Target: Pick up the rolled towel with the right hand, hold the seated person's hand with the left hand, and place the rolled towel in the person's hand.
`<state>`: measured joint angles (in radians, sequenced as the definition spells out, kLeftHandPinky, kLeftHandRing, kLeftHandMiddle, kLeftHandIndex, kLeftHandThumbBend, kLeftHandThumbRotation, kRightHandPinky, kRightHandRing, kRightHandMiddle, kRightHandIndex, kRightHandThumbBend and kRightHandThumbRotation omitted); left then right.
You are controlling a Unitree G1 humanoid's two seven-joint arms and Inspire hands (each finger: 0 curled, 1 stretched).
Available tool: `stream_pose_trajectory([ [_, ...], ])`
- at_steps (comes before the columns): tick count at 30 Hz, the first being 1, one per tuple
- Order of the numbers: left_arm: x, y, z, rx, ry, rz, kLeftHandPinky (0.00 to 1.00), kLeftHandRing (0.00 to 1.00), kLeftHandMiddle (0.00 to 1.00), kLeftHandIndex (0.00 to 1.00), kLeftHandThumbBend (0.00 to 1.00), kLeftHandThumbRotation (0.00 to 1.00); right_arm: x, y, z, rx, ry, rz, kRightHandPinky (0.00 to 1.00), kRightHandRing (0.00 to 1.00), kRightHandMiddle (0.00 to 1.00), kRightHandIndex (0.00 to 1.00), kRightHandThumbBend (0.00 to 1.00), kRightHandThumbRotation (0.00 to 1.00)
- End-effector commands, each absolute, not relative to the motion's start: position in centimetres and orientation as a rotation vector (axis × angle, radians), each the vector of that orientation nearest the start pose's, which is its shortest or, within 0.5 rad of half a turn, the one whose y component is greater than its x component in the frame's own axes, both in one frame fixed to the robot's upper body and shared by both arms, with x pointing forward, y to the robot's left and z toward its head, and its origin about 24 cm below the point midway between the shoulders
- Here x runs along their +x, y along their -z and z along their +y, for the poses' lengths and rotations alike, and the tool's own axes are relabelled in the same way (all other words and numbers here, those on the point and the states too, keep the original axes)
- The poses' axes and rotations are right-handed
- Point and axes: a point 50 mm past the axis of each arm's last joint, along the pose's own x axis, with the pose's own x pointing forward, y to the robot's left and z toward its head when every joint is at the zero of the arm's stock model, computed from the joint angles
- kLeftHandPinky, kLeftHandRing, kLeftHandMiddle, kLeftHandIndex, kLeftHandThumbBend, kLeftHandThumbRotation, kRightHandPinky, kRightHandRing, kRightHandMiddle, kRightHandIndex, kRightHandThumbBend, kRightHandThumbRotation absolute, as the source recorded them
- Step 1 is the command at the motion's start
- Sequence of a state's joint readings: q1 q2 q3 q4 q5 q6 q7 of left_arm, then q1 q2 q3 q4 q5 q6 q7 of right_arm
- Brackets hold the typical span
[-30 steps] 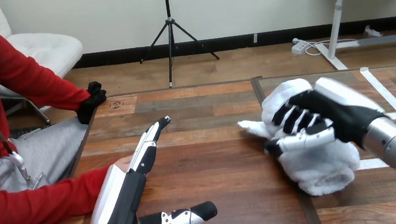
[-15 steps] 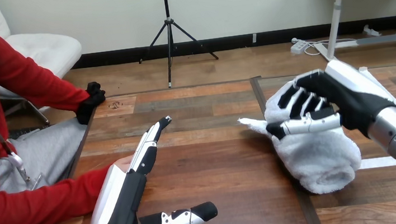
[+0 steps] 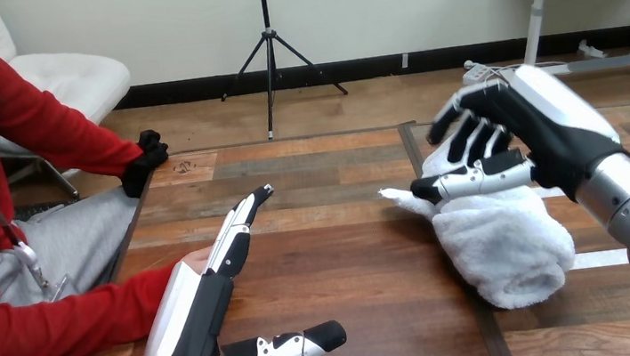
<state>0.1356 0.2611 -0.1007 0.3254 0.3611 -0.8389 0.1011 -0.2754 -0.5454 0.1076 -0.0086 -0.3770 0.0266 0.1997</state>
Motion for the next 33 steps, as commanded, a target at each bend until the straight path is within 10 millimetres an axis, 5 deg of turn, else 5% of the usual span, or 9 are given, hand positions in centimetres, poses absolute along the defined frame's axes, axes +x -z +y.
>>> stream_pose_trajectory([
  [1,21.2,-2.6,16.4,0.492,0.255,-0.448,0.94,0.99,0.97,0.96,1.0,0.58,29.6,-14.9,-19.6,-0.914,-0.16,-0.283,0.34,0.43,0.5,0.58,0.98,0.35],
  [9,21.3,-2.6,16.3,0.491,0.259,-0.446,0.95,0.99,0.98,0.96,1.0,0.58,29.4,-15.7,-19.6,-0.876,-0.122,-0.3,0.4,0.5,0.57,0.63,1.0,0.36],
  [20,21.5,-2.6,16.1,0.485,0.264,-0.453,0.95,0.99,0.97,0.97,1.0,0.59,30.0,-16.3,-20.4,-0.892,-0.072,-0.289,0.6,0.7,0.75,0.77,1.0,0.42],
  [33,21.8,-2.6,15.8,0.461,0.271,-0.453,0.95,0.99,0.98,0.97,1.0,0.58,32.7,-16.1,-21.8,-0.962,-0.036,-0.091,0.77,0.86,0.9,0.93,1.0,0.56],
])
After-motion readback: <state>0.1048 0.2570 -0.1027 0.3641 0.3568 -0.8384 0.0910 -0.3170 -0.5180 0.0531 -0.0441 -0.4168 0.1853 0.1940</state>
